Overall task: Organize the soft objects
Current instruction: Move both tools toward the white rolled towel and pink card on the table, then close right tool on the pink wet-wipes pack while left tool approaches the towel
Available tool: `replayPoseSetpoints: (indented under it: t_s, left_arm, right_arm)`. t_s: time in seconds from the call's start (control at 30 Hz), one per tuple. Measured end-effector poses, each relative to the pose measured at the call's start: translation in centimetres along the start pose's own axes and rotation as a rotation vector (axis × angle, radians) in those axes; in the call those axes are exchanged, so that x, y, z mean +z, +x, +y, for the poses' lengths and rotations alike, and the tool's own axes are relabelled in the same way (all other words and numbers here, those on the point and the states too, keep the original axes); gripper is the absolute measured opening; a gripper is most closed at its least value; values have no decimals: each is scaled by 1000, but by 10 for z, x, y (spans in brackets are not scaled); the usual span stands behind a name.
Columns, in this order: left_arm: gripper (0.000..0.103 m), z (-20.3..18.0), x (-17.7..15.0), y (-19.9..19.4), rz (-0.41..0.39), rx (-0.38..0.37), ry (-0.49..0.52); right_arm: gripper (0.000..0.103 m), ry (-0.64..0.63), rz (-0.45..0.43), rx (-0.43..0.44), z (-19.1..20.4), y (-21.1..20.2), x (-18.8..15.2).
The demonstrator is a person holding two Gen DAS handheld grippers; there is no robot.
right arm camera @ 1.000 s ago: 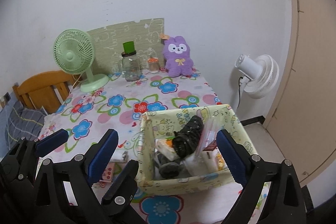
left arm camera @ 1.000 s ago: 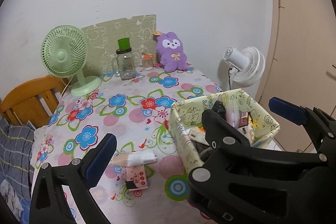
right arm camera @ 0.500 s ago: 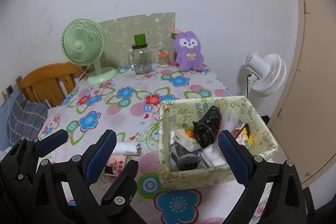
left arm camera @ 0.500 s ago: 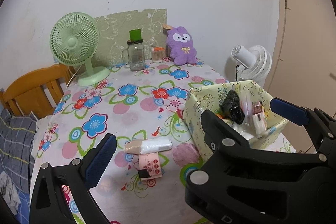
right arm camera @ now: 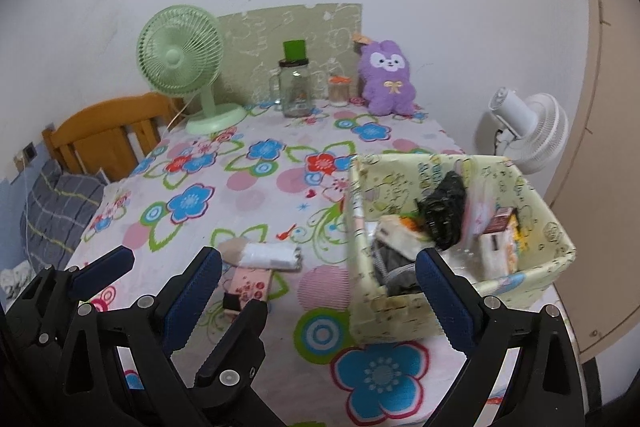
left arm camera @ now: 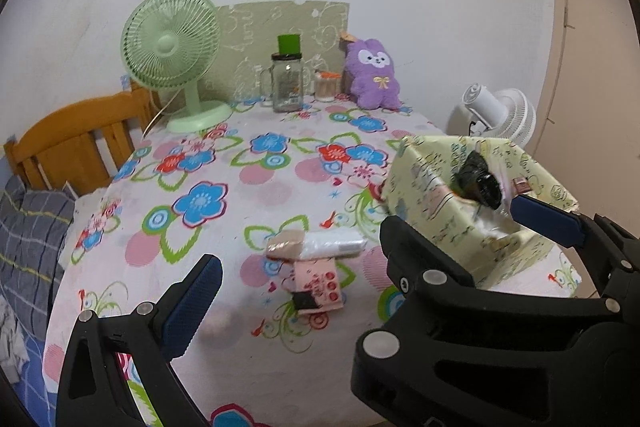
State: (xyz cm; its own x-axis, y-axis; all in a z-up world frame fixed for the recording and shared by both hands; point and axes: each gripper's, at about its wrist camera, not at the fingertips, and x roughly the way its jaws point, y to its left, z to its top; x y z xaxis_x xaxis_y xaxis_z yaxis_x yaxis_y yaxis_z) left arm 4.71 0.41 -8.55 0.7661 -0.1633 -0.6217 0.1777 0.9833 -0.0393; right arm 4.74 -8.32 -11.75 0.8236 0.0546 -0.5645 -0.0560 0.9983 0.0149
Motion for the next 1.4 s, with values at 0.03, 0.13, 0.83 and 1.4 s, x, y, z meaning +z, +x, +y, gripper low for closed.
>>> replayPoseSetpoints:
  t_s: [0.03, 0.13, 0.83, 1.4]
  left_arm:
    - [103, 3, -2, 1, 5, 2, -4]
    - [103, 13, -8, 5, 18, 6, -15]
    - [102, 57, -20, 48, 119, 63, -53]
    - [102, 63, -27, 84, 211, 92, -9]
  right_arm:
    - [99, -3, 1, 5, 2, 2, -1]
    - [98, -19, 1, 17, 11, 7, -5]
    - [87, -86, 116, 92, 47, 60, -8]
    - [71, -61, 297, 60, 51, 120, -18]
